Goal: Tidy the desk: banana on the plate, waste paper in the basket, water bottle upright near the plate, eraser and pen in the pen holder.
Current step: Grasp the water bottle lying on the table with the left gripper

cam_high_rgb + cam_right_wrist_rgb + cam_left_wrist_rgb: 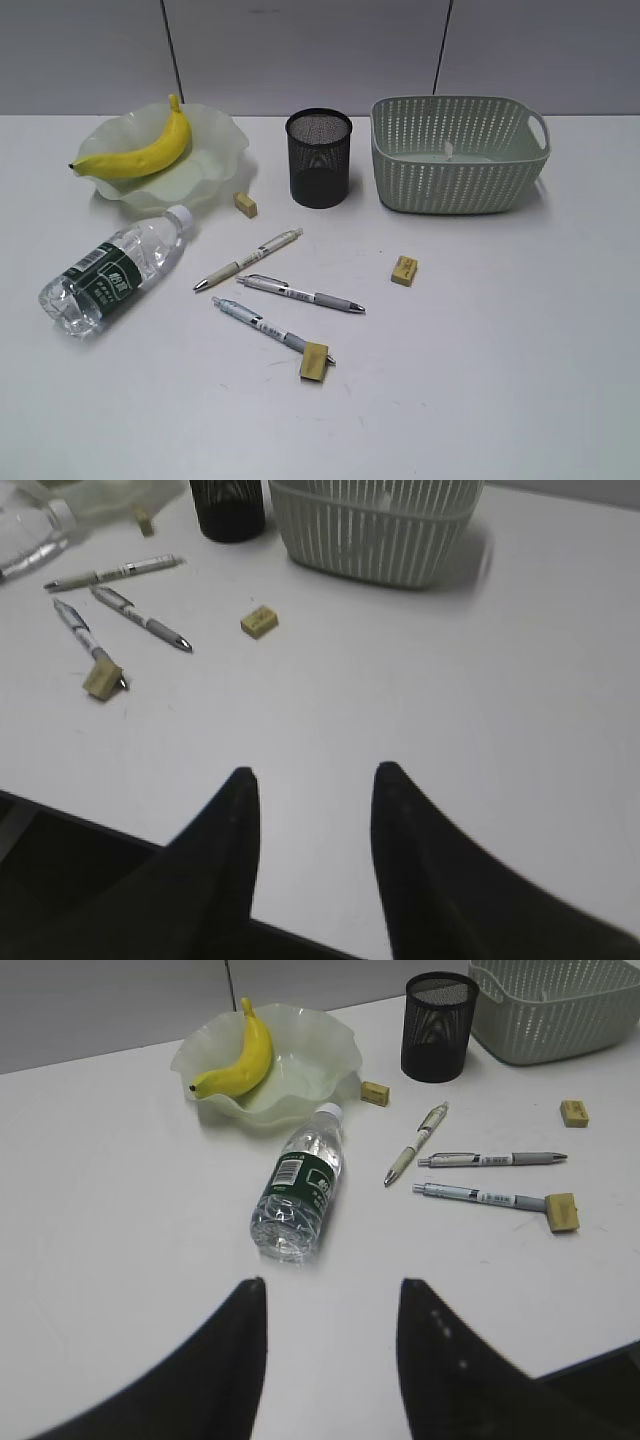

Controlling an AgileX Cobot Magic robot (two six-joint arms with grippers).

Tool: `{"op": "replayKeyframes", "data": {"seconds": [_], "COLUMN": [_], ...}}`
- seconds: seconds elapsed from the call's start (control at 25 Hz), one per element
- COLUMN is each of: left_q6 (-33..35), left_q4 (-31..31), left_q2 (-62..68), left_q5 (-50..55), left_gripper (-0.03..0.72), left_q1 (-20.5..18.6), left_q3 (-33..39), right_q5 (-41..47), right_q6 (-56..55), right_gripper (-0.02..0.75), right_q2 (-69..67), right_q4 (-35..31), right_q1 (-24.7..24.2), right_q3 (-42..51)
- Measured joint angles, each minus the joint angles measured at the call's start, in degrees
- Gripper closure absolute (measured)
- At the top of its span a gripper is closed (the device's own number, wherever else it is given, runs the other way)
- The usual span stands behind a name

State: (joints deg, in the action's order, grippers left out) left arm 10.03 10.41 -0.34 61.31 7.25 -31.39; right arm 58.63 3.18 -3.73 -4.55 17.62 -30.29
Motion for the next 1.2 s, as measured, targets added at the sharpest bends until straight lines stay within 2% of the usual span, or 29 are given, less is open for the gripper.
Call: {"op": "replayKeyframes", "data": {"seconds": [0.28, 0.44, 0.64, 0.84, 0.92, 1.04, 1.2], "left_q6": [0.0, 0.0, 0.3, 5.7, 7.1, 7.7, 7.9], "left_q4": [1.2, 3.0, 3.4, 3.7, 3.7, 3.7, 3.6], "left_q2": [1.2, 7.8, 23.7, 42.7, 52.0, 61.3, 74.4], "left_q5": [-1.1, -4.8, -15.7, -26.2, -30.8, -35.5, -38.9], "left_gripper": [0.366, 0.365, 0.346, 0.334, 0.303, 0.202, 0.135], "left_q1": [0.0, 0.0, 0.0, 0.0, 0.1, 1.4, 4.5], "left_q3": [-0.4, -2.0, -2.3, -2.3, -2.3, -3.2, -8.4], "right_q5": [0.5, 0.5, 0.6, 0.6, 0.6, 0.7, 0.7], "right_q6": [1.0, 1.1, 1.1, 1.2, 1.1, 1.1, 1.1], "right_gripper": [0.461, 0.47, 0.471, 0.471, 0.471, 0.471, 0.471], "right_q2": [4.2, 4.2, 4.2, 4.2, 4.2, 4.2, 4.2], "right_q4": [-2.3, -2.7, -2.9, -2.9, -2.9, -2.9, -2.9], "right_q1": [0.1, 0.1, 0.1, 0.1, 0.1, 0.1, 0.1], "right_q3": [1.2, 1.2, 1.2, 1.2, 1.2, 1.2, 1.2]}}
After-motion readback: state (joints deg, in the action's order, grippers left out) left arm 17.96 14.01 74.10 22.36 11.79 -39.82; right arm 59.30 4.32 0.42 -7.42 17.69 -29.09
